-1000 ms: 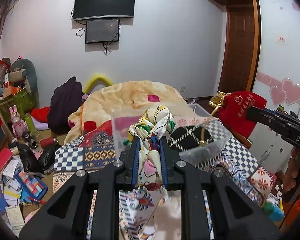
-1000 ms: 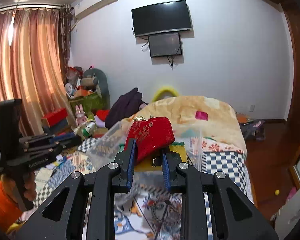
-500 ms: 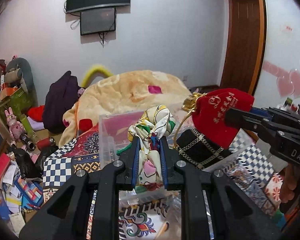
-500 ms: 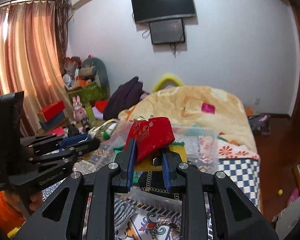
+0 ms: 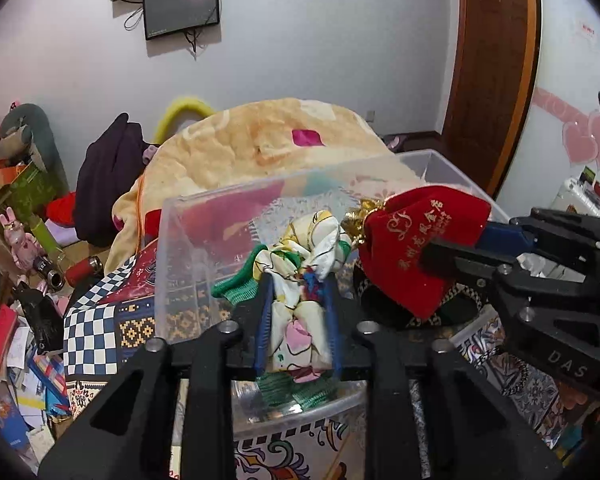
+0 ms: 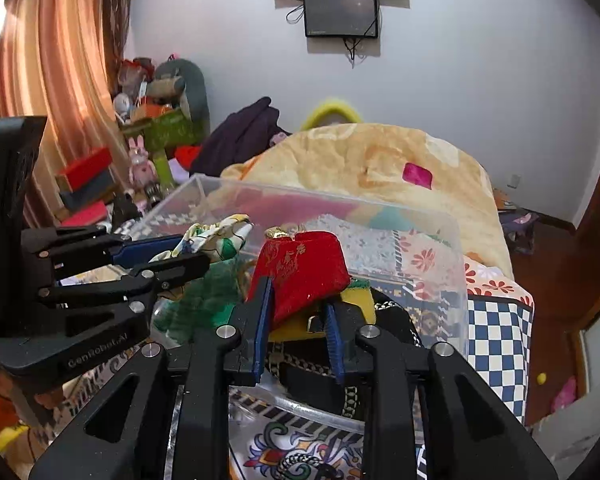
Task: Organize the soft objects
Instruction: 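Lower the red pouch into the box with right tool while left tool drops scrunchie in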
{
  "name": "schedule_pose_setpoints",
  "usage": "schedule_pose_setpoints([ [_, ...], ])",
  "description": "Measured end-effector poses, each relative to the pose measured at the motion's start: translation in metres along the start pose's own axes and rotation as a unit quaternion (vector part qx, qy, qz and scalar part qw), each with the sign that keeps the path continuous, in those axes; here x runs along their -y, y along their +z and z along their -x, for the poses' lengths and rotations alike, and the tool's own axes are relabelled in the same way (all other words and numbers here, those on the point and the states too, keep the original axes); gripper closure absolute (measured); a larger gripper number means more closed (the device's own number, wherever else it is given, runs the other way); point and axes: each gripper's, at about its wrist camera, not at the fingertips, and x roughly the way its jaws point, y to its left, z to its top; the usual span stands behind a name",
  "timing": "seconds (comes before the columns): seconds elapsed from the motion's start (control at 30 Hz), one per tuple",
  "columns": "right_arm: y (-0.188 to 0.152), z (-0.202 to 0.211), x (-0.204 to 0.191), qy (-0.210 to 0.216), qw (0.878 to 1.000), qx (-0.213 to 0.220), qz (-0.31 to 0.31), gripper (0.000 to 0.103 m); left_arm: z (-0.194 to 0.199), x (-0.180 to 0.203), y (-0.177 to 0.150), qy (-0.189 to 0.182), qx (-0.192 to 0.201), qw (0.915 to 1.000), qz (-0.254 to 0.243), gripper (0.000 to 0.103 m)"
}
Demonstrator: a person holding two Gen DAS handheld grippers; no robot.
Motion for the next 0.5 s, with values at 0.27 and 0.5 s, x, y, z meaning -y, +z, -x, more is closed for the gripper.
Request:
schedule_pose_setpoints([
  [0.27, -0.010, 0.009, 0.008, 0.010, 1.000, -0.019, -0.012, 0.066, 0.019, 0.003, -0.007, 0.003, 0.017, 0.9998, -0.005, 0.052],
  [0.5, -0.021, 0.039, 0.011, -0.004, 1.000, 0.010, -0.020, 0.055, 0.048, 0.000, -0.020, -0.012, 0.036, 0.9992, 0.011, 0.044],
])
